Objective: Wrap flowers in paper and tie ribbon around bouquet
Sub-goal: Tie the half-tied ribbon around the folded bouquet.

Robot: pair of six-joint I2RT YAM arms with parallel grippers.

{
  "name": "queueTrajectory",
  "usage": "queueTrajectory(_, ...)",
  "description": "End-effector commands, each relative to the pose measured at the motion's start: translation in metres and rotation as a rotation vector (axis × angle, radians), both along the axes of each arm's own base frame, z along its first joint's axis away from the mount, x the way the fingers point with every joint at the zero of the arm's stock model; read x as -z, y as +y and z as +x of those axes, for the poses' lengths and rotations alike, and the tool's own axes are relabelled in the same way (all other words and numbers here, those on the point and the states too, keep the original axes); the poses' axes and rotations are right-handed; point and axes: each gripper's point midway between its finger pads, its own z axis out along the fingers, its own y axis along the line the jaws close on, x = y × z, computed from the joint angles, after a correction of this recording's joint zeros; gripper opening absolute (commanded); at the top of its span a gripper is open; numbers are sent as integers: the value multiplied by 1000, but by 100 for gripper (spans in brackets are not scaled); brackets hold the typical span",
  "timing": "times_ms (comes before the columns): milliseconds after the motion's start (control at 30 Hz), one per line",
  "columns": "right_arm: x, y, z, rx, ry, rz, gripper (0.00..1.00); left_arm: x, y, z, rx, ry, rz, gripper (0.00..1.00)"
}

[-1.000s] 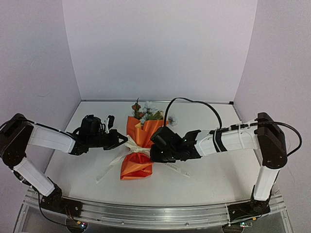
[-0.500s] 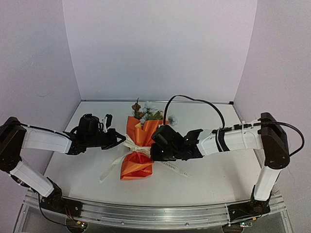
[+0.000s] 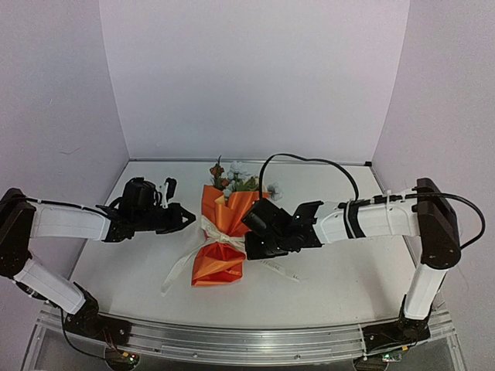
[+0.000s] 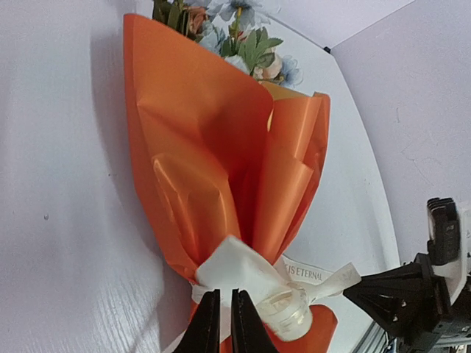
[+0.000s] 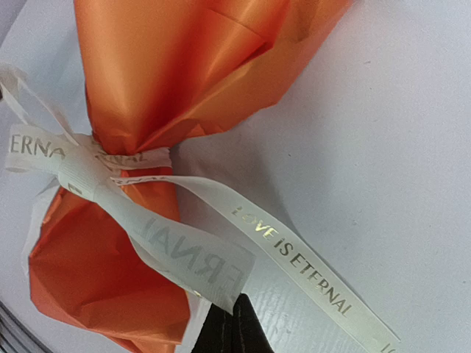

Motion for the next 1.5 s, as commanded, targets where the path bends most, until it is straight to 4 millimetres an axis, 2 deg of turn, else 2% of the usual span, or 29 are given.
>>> queueTrajectory(0, -6, -3, 3, -22, -10, -58, 0, -24, -9, 13, 32, -71, -19, 9)
queueTrajectory(167, -8, -5, 5, -19, -18, -66, 0, -15, -3, 14, -16, -48, -20, 5)
queueTrajectory(233, -9, -5, 6, -20, -23, -70, 0, -14, -5, 12, -8, -38, -32, 8)
queueTrajectory(300, -10, -4, 7, -25, -25, -71, 0, -13, -8, 10, 5, -23, -51, 21)
queueTrajectory(467, -7, -1, 6, -30, -16, -72, 0, -8, -18, 20, -5, 62, -63, 38)
queueTrajectory(767, -4, -3, 5, -28, -11, -78, 0, 0, -30, 32, -19, 126, -95, 51)
queueTrajectory(900, -5, -3, 6, -27, -14, -78, 0, 9, -35, 34, -17, 164, -101, 52)
queueTrajectory(1167, -5, -3, 5, -29, -15, -80, 0, 10, -48, 36, 3, 173, -131, 50)
queueTrajectory(1300, -6, -2, 7, -29, -19, -78, 0, 10, -51, 37, 1, 177, -149, 41)
queueTrajectory(1467, -7, -3, 7, -29, -23, -80, 0, 8, -50, 40, -15, 165, -155, 24)
